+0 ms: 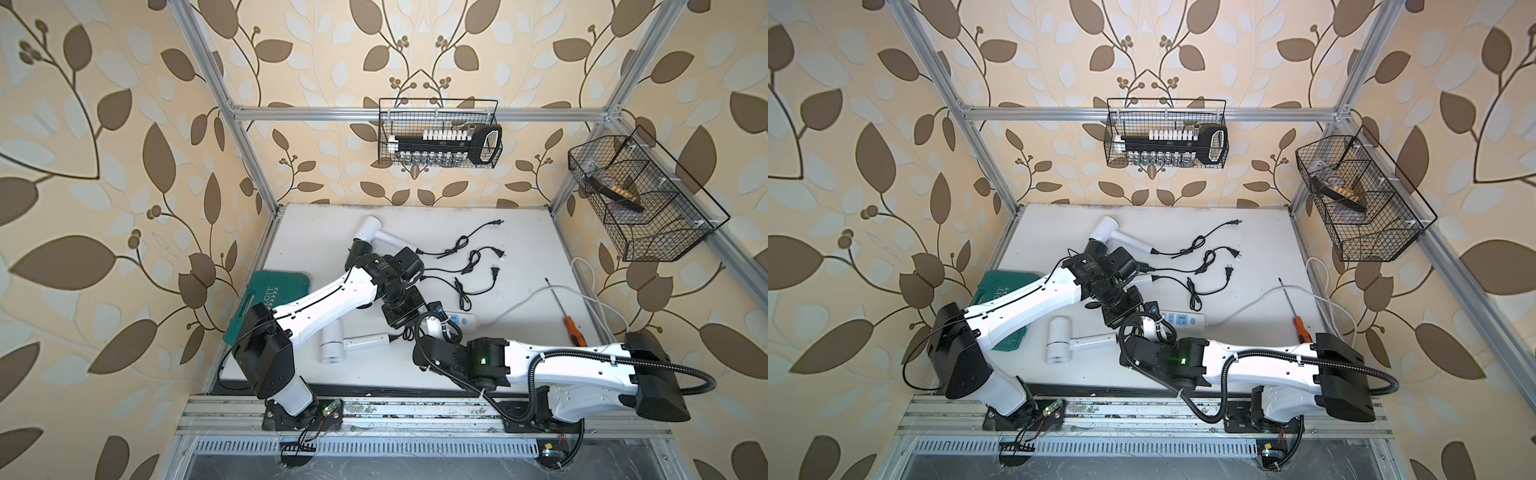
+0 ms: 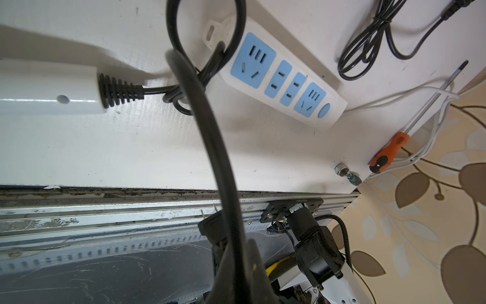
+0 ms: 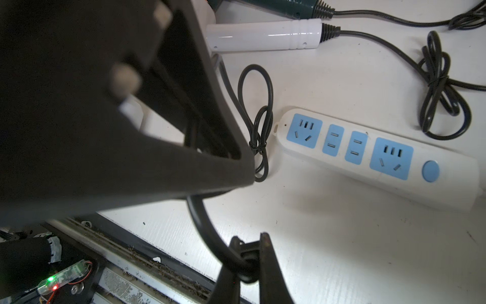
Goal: Charge the blow dryers
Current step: Pick up the plug from the center of the board, then insert the plug into the socket.
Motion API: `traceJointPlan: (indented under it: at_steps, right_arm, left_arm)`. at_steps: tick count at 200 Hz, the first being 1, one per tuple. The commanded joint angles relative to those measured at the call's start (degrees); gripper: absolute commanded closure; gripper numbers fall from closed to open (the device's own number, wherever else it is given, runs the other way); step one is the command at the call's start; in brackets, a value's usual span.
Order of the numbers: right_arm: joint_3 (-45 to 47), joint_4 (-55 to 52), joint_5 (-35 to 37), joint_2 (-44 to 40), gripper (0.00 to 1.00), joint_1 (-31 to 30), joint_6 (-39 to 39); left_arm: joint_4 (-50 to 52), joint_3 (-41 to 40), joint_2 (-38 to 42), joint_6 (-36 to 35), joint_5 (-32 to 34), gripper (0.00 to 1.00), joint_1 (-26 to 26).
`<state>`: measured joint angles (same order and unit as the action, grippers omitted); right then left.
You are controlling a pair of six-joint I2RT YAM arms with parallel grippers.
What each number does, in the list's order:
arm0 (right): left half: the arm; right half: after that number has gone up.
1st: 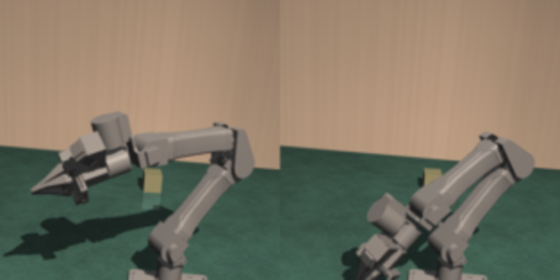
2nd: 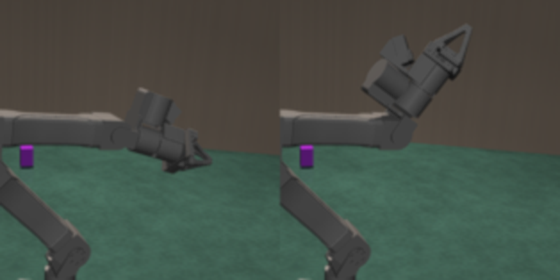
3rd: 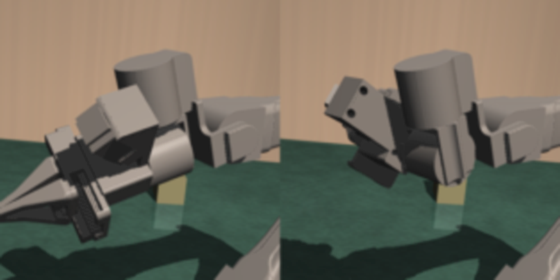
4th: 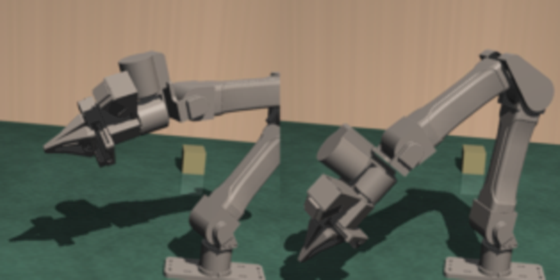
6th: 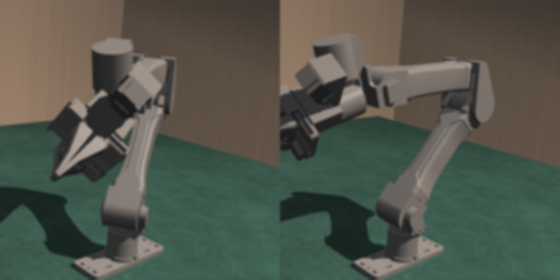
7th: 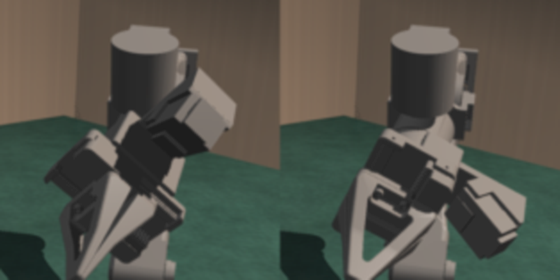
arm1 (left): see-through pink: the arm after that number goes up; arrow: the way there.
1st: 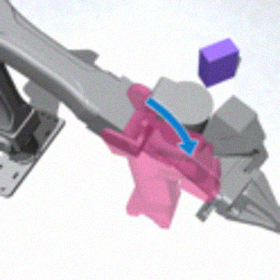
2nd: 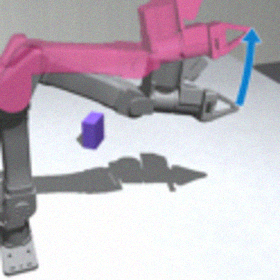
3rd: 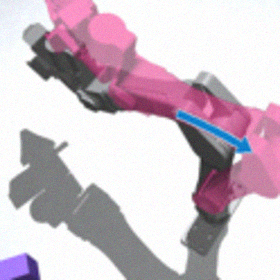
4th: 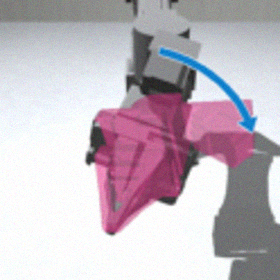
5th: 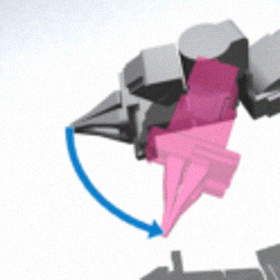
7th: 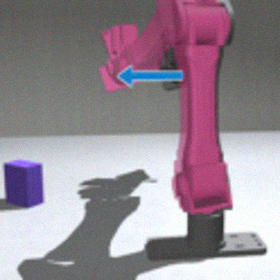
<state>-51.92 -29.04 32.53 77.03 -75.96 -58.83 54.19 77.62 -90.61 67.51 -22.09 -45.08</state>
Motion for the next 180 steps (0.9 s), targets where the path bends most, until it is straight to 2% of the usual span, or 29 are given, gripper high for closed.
traceJointPlan:
  at_steps: [1, 8, 15, 22, 33, 52, 87, 95, 112, 137, 180]
  right_arm:
    - [-0.85, -3.75, 0.38, -0.87, 1.00, 0.88, -0.90]
    - [-0.45, -3.79, 0.26, -1.40, 1.00, 1.30, -0.81]
    - [-0.15, -3.75, -0.15, -1.94, 1.00, 1.83, -0.56]
    - [0.06, -3.66, -0.72, -2.47, 1.00, 2.53, -0.09]
    - [0.35, -3.40, -1.96, -3.12, 1.00, 3.86, 0.78]
    - [0.46, -2.57, -4.90, -3.84, 1.00, 6.88, 3.15]
    - [-1.63, -0.41, -11.27, -3.32, 1.00, 13.76, 8.67]
    - [-2.25, 0.53, -12.75, -2.80, 1.00, 15.14, 11.93]
    - [-3.57, 2.34, -14.55, -0.97, 1.00, 17.91, 15.74]
    - [-5.46, 2.90, -16.94, 2.32, 1.00, 21.46, 17.15]
    - [-7.95, 4.73, -16.22, 9.62, 1.00, 21.92, 16.18]
  left_arm:
    - [3.28, 1.94, 2.53, -5.18, 5.44, 0.51, -0.30]
    - [3.36, 2.02, 3.04, -6.81, 6.74, 0.34, -0.12]
    - [3.69, 2.16, 3.45, -8.57, 8.06, 0.22, 0.06]
    - [4.11, 2.40, 3.87, -10.26, 9.11, 0.18, 0.43]
    - [4.66, 2.55, 4.50, -12.82, 10.00, 0.17, 1.29]
    - [5.65, 1.73, 6.25, -15.26, 11.48, 0.01, 2.73]
    - [3.71, -5.07, 13.43, -15.91, 13.00, 0.01, 5.42]
    - [3.92, -6.47, 15.01, -16.01, 13.20, 0.01, 6.40]
    - [2.12, -9.57, 18.48, -17.93, 11.68, 0.01, 8.55]
    - [-0.05, -12.23, 22.64, -20.57, 11.00, 0.01, 9.91]
    - [-0.61, -11.73, 24.95, -28.54, 10.63, 0.01, 10.25]
